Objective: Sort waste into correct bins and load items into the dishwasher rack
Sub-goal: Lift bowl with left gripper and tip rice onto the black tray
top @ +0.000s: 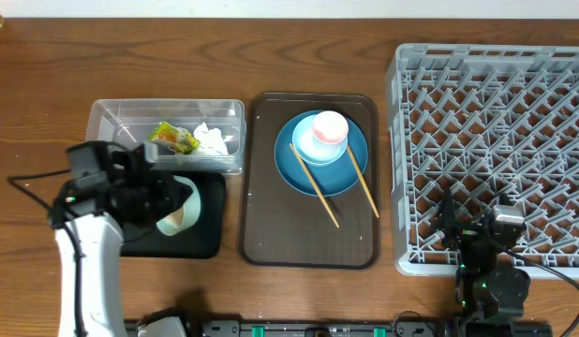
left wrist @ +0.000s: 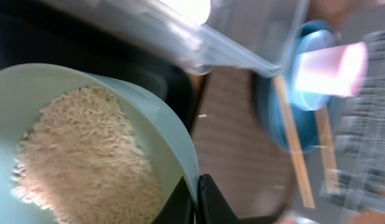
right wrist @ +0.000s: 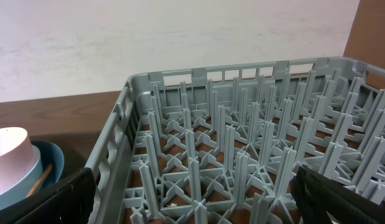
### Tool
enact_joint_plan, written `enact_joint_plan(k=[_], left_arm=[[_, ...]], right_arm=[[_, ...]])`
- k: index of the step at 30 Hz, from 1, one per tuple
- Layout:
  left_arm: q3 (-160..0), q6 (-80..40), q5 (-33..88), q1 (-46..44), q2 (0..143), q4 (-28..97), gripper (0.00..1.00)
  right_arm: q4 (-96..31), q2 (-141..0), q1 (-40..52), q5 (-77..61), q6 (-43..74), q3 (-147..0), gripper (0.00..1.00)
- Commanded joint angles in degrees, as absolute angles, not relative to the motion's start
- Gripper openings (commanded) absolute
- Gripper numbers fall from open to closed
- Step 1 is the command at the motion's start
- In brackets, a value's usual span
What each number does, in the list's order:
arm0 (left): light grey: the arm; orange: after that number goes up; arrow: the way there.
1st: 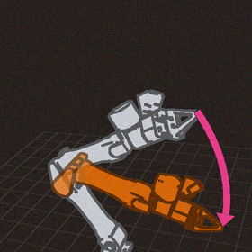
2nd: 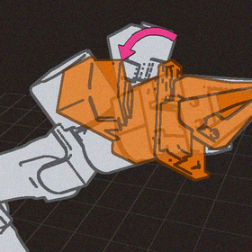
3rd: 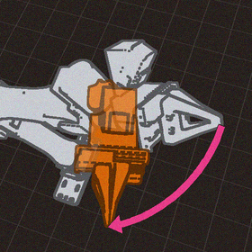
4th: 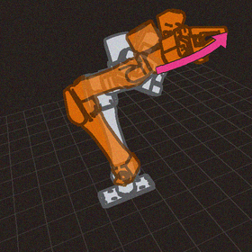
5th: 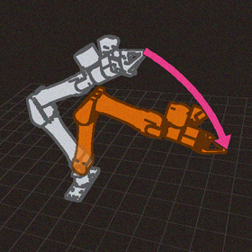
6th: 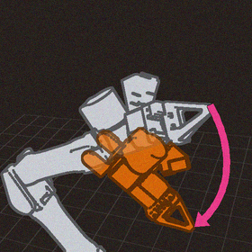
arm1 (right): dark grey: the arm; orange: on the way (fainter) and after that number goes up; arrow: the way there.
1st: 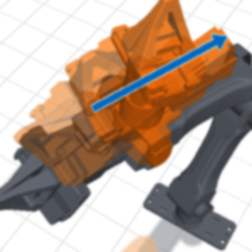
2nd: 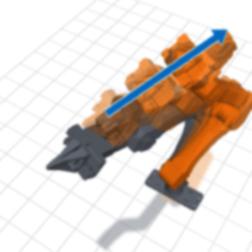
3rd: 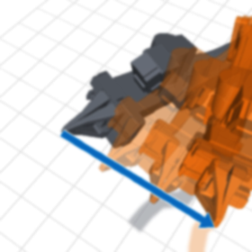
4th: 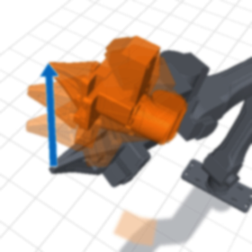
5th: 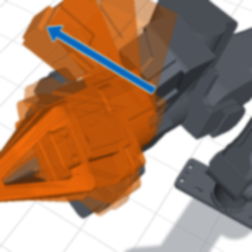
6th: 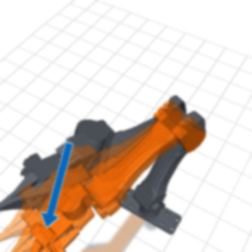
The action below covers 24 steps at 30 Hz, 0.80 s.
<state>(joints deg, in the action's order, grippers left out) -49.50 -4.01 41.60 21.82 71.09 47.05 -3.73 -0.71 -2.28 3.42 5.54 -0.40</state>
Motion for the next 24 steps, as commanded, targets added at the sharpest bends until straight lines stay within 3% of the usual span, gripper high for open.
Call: enact_joint_plan(k=[1, 15, 24], left_arm=[[-50.85, 2.66, 59.61, 27.09, 74.22, 47.05, 0.06], [-50.78, 10.5, 86.91, 41.43, 86.7, 47.31, 0.06], [-50.74, 10.02, 90.13, 46.83, 87.61, 47.81, 0.06]], right_arm=[[-3.92, -0.64, -2.83, 3.64, 5.93, -0.32, 0.99], [-3.92, -0.64, -2.83, 3.64, 5.93, -0.32, 0.99], [-3.92, -0.64, -2.83, 3.62, 5.96, -0.32, 0.99]])
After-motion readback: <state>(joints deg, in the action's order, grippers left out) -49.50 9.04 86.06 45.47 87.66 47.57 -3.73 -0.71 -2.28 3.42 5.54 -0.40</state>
